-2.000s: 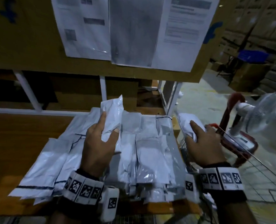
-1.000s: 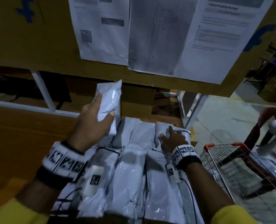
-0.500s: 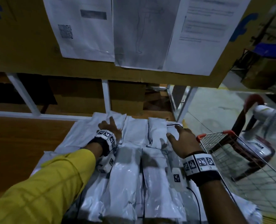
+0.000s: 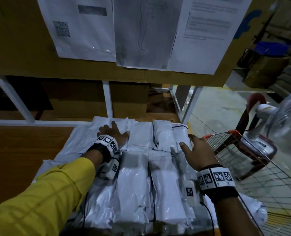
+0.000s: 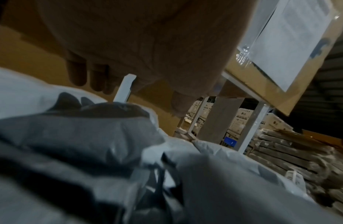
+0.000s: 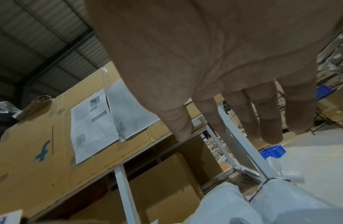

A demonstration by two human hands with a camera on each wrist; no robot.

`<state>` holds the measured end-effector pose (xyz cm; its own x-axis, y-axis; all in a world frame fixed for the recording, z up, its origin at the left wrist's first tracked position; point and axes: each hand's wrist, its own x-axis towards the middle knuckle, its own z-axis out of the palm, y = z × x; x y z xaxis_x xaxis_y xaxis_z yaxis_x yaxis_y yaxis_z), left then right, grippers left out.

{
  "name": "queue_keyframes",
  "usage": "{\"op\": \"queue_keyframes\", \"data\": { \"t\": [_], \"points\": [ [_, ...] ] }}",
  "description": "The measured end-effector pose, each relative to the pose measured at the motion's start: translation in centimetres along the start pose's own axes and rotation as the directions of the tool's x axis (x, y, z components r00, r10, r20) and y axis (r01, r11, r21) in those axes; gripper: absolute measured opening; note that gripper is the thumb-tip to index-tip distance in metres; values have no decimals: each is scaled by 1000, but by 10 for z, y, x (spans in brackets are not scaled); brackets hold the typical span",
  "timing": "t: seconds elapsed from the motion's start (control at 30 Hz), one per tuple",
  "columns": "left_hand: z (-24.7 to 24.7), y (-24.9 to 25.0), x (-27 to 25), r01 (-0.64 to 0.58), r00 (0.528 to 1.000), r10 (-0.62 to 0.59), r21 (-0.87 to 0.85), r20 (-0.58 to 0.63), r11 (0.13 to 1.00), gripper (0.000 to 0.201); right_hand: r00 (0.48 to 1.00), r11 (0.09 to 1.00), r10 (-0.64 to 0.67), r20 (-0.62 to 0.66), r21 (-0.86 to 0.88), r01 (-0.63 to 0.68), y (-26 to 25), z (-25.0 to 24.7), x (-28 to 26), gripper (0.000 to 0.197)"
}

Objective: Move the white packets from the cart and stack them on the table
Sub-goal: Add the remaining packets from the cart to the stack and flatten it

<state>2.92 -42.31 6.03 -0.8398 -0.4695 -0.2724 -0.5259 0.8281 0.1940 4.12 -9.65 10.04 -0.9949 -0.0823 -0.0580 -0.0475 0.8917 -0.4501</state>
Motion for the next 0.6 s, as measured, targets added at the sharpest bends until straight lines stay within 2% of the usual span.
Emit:
{"op": "queue_keyframes", "data": {
  "t": [0.17, 0.27, 0.33, 0.43, 0.53, 0.6],
  "points": [
    [-40, 13, -23, -90, 994, 90, -1, -54, 996, 86, 998, 999, 24, -56, 32, -22, 13, -3, -28, 58],
    [-67, 33, -51, -184, 973, 174, -53, -151, 982, 80, 995, 995, 45, -94, 93, -36, 30, -7, -45, 54],
    [-83, 51, -79, -286, 931, 257, -78, -260, 955, 77, 992, 993, 63, -110, 108, -51, 45, -13, -56, 59],
    [-100, 87, -128, -426, 839, 354, -93, -412, 900, 69, 985, 992, 80, -152, 112, -64, 73, -29, -71, 57],
    [-102, 135, -182, -540, 768, 434, -113, -471, 834, 62, 979, 983, 102, -179, 167, -72, 110, -50, -88, 56],
    [-93, 168, -213, -587, 743, 457, -148, -489, 796, 58, 978, 980, 93, -185, 191, -57, 141, -64, -99, 57]
  ]
}}
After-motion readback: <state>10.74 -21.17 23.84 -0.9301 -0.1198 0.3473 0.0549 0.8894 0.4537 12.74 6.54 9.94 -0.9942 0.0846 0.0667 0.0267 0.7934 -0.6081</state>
